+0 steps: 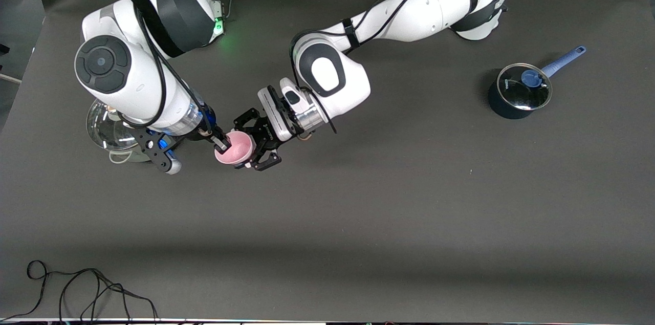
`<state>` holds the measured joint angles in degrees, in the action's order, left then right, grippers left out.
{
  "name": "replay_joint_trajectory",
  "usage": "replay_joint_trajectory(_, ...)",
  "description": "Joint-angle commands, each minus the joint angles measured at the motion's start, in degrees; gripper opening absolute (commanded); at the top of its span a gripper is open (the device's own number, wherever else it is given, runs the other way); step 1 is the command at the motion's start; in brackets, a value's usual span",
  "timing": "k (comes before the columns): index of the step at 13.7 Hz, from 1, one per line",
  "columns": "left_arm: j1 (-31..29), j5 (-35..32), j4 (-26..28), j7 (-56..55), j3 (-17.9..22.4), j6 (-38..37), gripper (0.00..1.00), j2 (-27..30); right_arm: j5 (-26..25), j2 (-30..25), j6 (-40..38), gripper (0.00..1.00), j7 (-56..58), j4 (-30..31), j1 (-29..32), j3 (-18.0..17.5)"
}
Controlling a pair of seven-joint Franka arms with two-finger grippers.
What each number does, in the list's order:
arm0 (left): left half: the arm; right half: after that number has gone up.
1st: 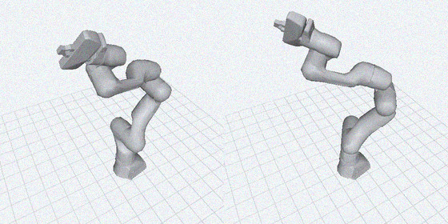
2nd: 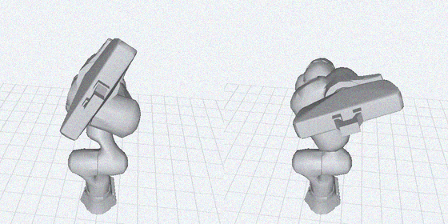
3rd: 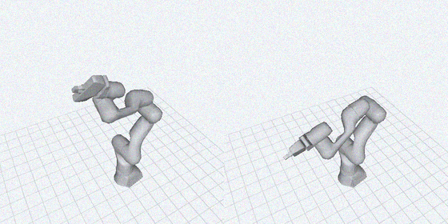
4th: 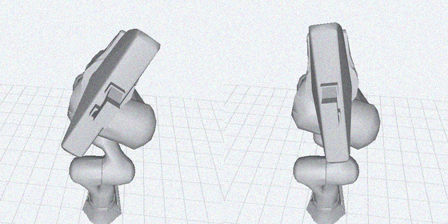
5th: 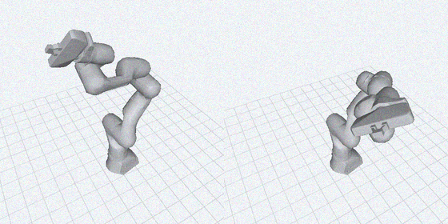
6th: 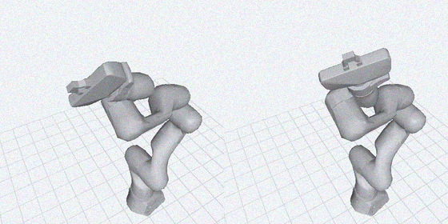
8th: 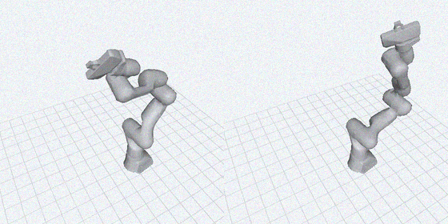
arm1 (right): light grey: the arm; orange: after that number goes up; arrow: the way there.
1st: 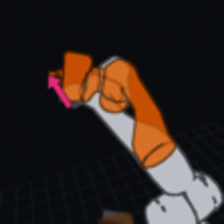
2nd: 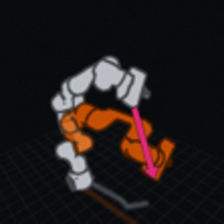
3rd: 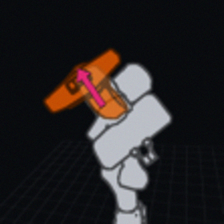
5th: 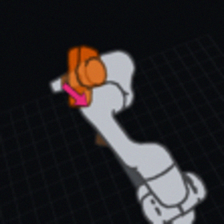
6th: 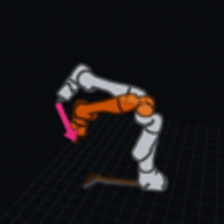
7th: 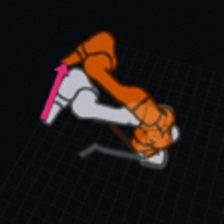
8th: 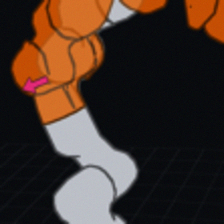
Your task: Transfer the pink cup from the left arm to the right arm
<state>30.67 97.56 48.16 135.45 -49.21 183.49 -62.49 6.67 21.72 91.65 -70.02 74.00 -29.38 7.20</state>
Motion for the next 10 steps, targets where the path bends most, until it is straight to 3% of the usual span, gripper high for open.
replay_joint_trajectory(1,1.06,0.35,-0.78,-0.89,1.31,0.99,0.0,0.88,-0.87,0.78,-0.95,0.0,-0.82,-1.76,-1.03,0.36)
replay_joint_trajectory(2,1.06,0.35,-0.78,-0.8,2.35,0.9,0.29,0.88,-1.48,0.78,-0.95,0.0,-0.82,-1.76,-1.03,0.36)
replay_joint_trajectory(3,1.23,-1.39,-0.78,-0.63,5.41,0.9,0.92,1.23,-2.1,0.86,-0.95,0.0,-0.82,-1.76,-1.03,0.36)
replay_joint_trajectory(4,2.63,-2.8,-0.78,-0.97,7.53,0.73,1.0,1.75,-2.45,0.86,-0.95,0.0,-0.82,-1.76,-1.03,0.36)
replay_joint_trajectory(7,2.64,-3.42,-0.61,-1.15,9.12,0.64,1.0,2.37,-3.07,1.13,-0.34,0.0,-0.21,-2.46,-0.41,0.89)
replay_joint_trajectory(10,1.07,-8.77,0.88,-0.89,14.66,-0.76,1.0,4.04,-5.44,1.83,-0.25,0.0,2.24,-3.16,1.77,1.15)
